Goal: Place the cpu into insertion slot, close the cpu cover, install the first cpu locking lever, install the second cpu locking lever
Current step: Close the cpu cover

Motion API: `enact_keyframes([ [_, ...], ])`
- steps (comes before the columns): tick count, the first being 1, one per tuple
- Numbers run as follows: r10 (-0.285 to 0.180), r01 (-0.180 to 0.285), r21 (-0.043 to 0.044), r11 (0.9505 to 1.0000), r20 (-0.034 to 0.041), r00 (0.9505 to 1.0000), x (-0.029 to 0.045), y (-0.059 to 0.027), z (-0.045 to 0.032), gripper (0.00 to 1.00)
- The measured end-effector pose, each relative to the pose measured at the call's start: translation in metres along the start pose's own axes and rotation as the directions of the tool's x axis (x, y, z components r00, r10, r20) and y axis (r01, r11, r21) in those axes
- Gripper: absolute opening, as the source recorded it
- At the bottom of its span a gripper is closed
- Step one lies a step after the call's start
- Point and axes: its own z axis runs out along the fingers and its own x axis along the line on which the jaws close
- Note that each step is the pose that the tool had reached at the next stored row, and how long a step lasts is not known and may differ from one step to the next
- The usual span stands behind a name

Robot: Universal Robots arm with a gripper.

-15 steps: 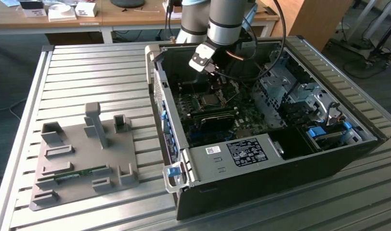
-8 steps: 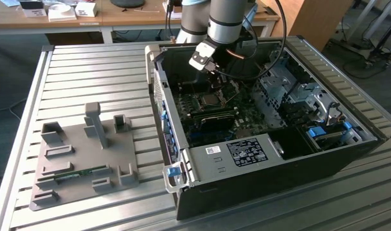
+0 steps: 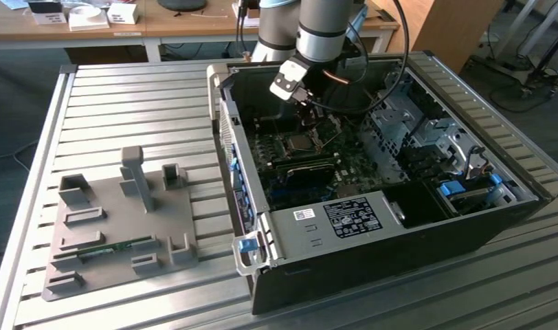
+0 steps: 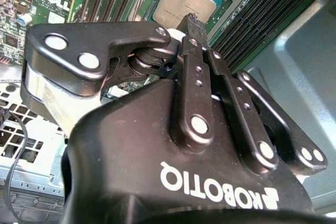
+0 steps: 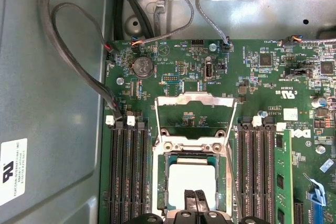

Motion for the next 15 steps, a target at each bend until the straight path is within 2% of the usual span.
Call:
enact_keyframes([
  [15, 0.000, 0.000, 0.0000, 1.0000, -0.0002, 1.0000, 0.0001, 0.0003, -0.0060, 0.11],
])
